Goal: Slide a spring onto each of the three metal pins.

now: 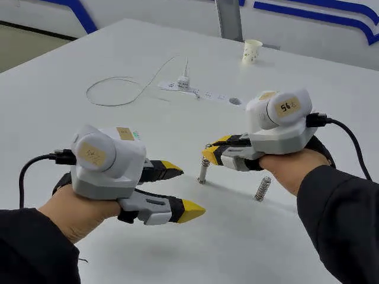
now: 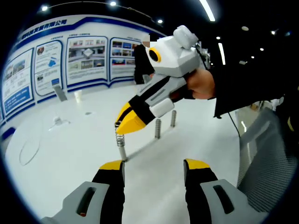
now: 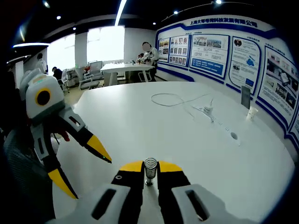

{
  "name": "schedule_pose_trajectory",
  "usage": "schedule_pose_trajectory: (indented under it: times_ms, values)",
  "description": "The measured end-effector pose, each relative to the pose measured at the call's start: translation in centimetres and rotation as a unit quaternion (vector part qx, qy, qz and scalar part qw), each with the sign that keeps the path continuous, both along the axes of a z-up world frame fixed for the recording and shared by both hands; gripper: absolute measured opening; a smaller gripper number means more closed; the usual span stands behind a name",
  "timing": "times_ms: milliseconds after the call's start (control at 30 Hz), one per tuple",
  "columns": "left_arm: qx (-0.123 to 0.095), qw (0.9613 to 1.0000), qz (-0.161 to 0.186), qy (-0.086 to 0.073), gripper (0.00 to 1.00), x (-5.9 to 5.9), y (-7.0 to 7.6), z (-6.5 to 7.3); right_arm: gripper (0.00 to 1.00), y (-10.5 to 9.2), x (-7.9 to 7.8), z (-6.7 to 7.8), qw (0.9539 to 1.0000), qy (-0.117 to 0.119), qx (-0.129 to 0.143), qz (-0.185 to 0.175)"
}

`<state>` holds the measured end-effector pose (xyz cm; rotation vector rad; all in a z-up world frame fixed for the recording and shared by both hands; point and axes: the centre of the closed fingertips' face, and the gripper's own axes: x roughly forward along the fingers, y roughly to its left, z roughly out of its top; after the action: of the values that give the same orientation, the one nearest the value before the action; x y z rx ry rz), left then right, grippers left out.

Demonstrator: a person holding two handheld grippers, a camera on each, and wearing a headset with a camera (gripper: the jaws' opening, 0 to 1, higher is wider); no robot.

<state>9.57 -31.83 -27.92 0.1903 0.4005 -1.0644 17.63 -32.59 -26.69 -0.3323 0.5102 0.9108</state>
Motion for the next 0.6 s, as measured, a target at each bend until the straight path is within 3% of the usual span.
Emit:
schedule_pose_trajectory:
  times_ms: [600]
  values:
    - [0.001,1.0,0.0,0.003,0.52,0.0,0.0,-0.2,0.12,0.1,0.1,-3.3,0.9994,0.029,-0.016,-0.008]
